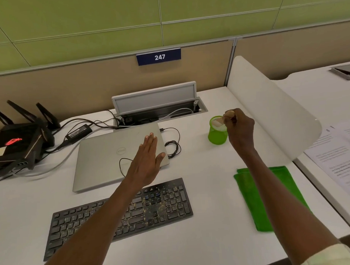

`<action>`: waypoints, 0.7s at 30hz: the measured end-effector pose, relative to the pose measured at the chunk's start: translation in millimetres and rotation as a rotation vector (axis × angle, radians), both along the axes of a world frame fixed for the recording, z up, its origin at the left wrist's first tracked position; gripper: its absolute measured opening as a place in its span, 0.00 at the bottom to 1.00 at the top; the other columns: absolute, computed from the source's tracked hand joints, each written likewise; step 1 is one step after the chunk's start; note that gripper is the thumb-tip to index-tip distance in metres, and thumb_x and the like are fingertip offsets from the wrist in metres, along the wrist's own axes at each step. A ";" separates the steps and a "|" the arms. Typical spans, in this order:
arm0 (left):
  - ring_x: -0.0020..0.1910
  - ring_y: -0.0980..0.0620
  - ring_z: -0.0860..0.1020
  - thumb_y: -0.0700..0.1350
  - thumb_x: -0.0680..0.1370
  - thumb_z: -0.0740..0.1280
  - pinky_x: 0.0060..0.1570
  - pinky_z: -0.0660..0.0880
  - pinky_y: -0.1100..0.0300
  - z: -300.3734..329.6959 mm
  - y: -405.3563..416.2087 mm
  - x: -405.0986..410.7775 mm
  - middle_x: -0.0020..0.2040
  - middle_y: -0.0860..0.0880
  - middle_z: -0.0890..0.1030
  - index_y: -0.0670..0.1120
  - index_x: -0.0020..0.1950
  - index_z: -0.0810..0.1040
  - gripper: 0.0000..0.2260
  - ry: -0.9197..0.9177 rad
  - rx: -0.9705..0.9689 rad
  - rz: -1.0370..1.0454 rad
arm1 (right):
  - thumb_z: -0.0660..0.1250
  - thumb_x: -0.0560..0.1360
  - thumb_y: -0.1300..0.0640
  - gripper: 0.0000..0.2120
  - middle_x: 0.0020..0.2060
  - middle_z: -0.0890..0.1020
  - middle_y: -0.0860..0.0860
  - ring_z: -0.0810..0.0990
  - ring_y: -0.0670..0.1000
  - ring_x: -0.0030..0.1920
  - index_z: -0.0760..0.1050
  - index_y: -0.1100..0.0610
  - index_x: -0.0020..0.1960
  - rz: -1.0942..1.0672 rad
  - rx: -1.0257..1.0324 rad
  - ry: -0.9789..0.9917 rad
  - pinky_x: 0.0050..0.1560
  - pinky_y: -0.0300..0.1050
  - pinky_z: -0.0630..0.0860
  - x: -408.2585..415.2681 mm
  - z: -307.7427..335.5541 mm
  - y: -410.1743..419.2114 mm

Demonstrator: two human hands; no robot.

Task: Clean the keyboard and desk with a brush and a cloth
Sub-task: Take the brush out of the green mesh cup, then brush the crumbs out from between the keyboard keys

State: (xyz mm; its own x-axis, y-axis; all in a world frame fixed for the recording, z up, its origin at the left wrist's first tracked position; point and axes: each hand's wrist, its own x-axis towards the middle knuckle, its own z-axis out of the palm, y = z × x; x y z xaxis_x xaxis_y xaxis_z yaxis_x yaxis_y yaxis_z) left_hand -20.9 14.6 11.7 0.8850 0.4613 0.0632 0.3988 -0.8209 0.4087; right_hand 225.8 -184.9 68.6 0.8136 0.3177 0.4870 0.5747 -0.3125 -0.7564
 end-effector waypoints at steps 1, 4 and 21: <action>0.81 0.54 0.38 0.64 0.81 0.43 0.78 0.38 0.59 0.8 -0.6 -4.2 0.82 0.50 0.40 0.44 0.83 0.45 0.36 -0.001 0.003 0.004 | 0.64 0.75 0.65 0.04 0.42 0.83 0.51 0.81 0.51 0.41 0.77 0.61 0.48 0.010 0.003 0.000 0.41 0.41 0.74 -8.3 2.4 0.8; 0.81 0.54 0.37 0.63 0.81 0.44 0.78 0.38 0.58 0.8 -2.2 -17.2 0.83 0.50 0.39 0.44 0.84 0.44 0.36 0.000 0.025 0.023 | 0.64 0.77 0.63 0.02 0.41 0.80 0.50 0.77 0.51 0.38 0.74 0.61 0.50 0.038 0.007 0.012 0.36 0.36 0.68 -37.0 9.2 3.0; 0.82 0.52 0.36 0.65 0.81 0.40 0.79 0.37 0.55 -18.8 32.2 -142.2 0.83 0.47 0.37 0.43 0.83 0.42 0.37 -0.029 0.049 0.160 | 0.68 0.77 0.65 0.07 0.42 0.83 0.51 0.80 0.45 0.37 0.73 0.61 0.53 0.280 -0.034 0.149 0.34 0.27 0.71 -188.6 -8.0 57.6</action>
State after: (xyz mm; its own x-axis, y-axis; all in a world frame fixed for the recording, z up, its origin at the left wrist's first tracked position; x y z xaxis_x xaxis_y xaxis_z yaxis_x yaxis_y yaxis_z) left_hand -163.0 46.8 -7.1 0.7981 0.5918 0.1130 0.5147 -0.7672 0.3828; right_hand 37.2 -127.2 60.6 0.7539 0.5534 0.3542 0.5257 -0.1846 -0.8304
